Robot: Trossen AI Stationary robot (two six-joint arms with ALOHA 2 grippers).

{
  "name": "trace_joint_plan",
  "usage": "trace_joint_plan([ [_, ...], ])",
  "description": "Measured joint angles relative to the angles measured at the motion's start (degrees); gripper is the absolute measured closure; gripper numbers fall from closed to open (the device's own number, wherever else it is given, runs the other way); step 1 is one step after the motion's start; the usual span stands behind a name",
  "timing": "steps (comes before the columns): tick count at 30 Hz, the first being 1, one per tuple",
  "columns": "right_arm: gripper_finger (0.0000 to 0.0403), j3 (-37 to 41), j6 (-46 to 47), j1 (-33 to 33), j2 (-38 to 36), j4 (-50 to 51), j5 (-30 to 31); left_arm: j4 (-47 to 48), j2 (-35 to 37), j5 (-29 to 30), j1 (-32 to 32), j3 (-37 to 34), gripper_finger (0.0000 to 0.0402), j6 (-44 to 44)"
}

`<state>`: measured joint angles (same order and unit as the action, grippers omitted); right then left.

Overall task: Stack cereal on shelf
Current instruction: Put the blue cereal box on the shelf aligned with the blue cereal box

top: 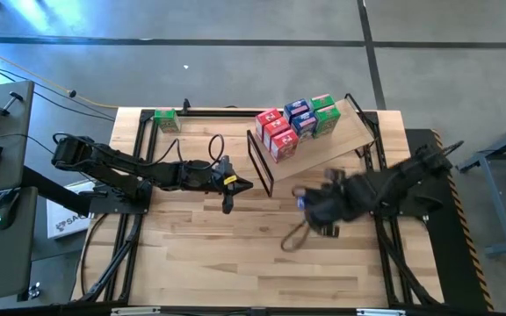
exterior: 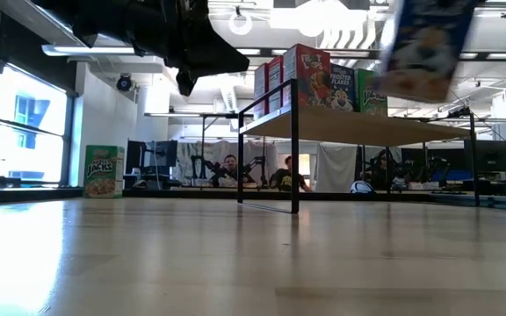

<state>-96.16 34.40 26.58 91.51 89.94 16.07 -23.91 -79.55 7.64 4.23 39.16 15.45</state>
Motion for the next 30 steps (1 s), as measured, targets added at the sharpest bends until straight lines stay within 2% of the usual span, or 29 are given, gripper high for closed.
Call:
trace_joint_plan([
  [7,0.0260,-2.33,-28.75,-13.31,-0.13,0.18,3.31,0.36,0.00,-0.02,0.00,0.00,0.0383,-0.58],
  [14,0.0260,-3.87,-44.22,-21.39,-0.14,0.08,3.46,0.34,0.00,-0.02,0.00,0.00,0.0383,-0.51],
  [23,0.0260,-3.89,-54.87,-29.12,-0.14,0.10,3.52,0.34,0.00,-0.02,0.00,0.00,0.0383,0.58],
  [30,0.0260,-3.89,-56.96,-31.78,-0.14,0.10,3.49,0.30,0.00,-0.02,-0.01,0.00,0.0383,0.93],
])
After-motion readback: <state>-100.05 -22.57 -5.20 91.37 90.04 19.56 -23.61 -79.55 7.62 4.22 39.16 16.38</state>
